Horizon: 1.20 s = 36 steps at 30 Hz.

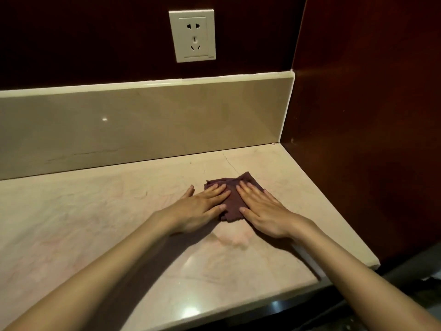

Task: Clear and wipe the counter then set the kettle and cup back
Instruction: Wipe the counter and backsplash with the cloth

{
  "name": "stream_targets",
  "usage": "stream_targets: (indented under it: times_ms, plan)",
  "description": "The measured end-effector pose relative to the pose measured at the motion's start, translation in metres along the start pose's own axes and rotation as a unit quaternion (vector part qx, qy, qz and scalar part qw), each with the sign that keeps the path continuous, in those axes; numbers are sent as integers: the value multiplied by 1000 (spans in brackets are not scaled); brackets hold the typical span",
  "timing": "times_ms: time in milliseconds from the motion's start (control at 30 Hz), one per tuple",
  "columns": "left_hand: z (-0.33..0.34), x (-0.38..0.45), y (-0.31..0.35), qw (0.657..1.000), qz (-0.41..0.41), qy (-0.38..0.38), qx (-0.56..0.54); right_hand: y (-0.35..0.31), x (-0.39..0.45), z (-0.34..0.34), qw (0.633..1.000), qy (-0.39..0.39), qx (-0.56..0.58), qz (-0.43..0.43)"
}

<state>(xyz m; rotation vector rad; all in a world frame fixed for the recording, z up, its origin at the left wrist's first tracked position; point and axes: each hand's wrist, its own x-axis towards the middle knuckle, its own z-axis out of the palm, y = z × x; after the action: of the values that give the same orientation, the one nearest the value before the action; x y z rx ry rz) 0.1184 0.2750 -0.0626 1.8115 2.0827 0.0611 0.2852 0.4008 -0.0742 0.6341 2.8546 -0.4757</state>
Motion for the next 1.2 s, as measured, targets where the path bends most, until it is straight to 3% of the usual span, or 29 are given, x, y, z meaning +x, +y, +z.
stream_targets:
  times_ms: [633, 867, 1200]
  plan:
    - [-42, 146, -33, 1000, 12, 24, 7, 74, 121, -48, 994, 40, 6, 100]
    - [-41, 146, -27, 1000, 1, 21, 16, 75, 114, -47, 993, 50, 3, 103]
    - [-16, 118, 25, 997, 59, 20, 41, 82, 39, -29, 990, 49, 13, 134]
